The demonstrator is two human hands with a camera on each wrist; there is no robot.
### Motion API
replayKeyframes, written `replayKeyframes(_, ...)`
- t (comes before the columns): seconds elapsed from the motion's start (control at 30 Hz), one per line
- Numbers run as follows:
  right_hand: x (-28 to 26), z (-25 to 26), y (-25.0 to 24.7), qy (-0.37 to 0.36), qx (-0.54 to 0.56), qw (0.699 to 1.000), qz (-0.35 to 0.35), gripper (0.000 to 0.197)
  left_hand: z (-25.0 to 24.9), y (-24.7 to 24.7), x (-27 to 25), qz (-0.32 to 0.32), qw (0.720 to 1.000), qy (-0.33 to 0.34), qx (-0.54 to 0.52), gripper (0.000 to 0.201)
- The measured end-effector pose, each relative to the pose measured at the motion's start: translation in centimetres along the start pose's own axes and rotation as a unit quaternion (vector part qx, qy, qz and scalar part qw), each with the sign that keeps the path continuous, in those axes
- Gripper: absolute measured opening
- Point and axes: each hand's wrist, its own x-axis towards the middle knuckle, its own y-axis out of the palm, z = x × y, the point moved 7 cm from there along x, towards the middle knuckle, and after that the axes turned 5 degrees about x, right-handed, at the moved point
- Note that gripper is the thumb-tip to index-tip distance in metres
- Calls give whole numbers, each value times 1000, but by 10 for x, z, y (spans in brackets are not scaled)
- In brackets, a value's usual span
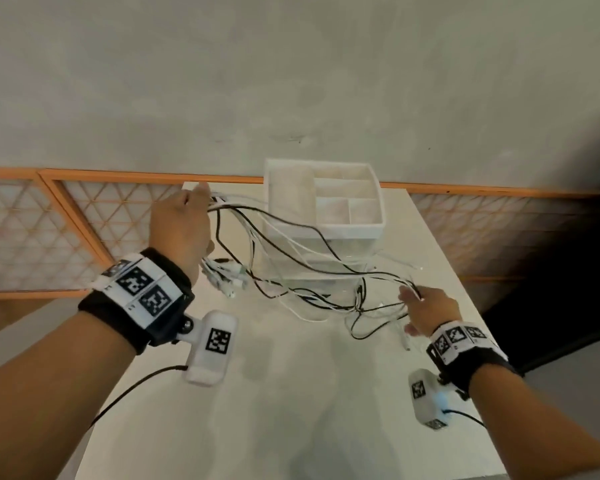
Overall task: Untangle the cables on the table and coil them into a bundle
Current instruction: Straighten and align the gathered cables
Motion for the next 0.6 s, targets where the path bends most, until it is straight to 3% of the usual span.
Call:
replayKeyframes(0.1, 0, 35, -36, -38, 152, 986, -63, 20, 9, 22, -9, 58, 985, 71, 145, 44)
replayKeyframes(0.17, -15, 66, -83, -97, 306, 936, -144, 20, 18, 33, -17, 82, 964, 96, 234, 47)
replayKeyframes(0.27, -49, 100, -144, -241, 408, 837, -274, 25, 32, 36, -21, 82, 951, 77, 287, 47)
replayKeyframes(0.33, -53, 103, -147, -269, 455, 804, -272, 21, 40, 31, -18, 72, 962, 44, 259, 47)
replayKeyframes(0.37, -46, 97, -137, -250, 447, 819, -260, 23, 41, 27, -17, 60, 971, 25, 230, 47)
replayKeyframes(0.47, -20, 64, -81, -100, 368, 916, -129, 34, 27, 20, -18, 28, 994, -2, 103, 42)
replayKeyframes(0.53, -13, 43, -55, -29, 357, 931, -74, 33, 13, 19, -18, 30, 998, -2, 50, 37)
replayKeyframes(0.6, -14, 41, -61, -35, 365, 925, -98, 33, 10, 26, -18, 64, 995, 16, 80, 38)
